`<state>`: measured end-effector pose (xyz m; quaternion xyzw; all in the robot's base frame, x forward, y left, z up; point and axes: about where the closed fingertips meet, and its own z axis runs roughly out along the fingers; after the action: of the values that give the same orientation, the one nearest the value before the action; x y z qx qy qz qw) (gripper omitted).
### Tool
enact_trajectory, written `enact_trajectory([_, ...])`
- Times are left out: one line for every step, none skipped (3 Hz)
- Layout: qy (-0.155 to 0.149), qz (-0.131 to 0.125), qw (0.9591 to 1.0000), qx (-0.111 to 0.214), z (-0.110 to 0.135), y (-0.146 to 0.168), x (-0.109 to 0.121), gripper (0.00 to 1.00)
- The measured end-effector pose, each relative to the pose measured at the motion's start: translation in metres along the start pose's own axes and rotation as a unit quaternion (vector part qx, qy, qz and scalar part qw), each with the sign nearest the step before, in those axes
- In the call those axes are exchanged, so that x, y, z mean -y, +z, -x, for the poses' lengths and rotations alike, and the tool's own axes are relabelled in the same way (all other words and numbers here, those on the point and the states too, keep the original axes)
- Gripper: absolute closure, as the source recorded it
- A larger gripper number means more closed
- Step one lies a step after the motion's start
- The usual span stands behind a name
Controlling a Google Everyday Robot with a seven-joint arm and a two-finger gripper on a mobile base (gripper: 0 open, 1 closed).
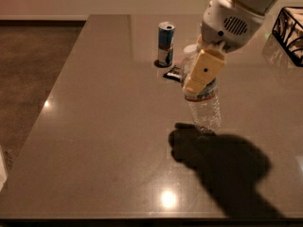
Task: Knock water bottle over
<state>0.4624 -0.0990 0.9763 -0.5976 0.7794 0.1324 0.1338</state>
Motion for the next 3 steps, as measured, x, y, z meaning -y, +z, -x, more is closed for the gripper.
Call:
enact_trajectory([0.015,-0.006,0.9990,-0.041,-0.015,0.007,0.019,1.00])
enact_trajectory([0.019,-0.004,0.9970,-0.075,-0.028,0.020,0.025,1.00])
enact_trajectory([0.004,0.001,0.9941,-0.108,-0.035,0.034,0.021,0.82])
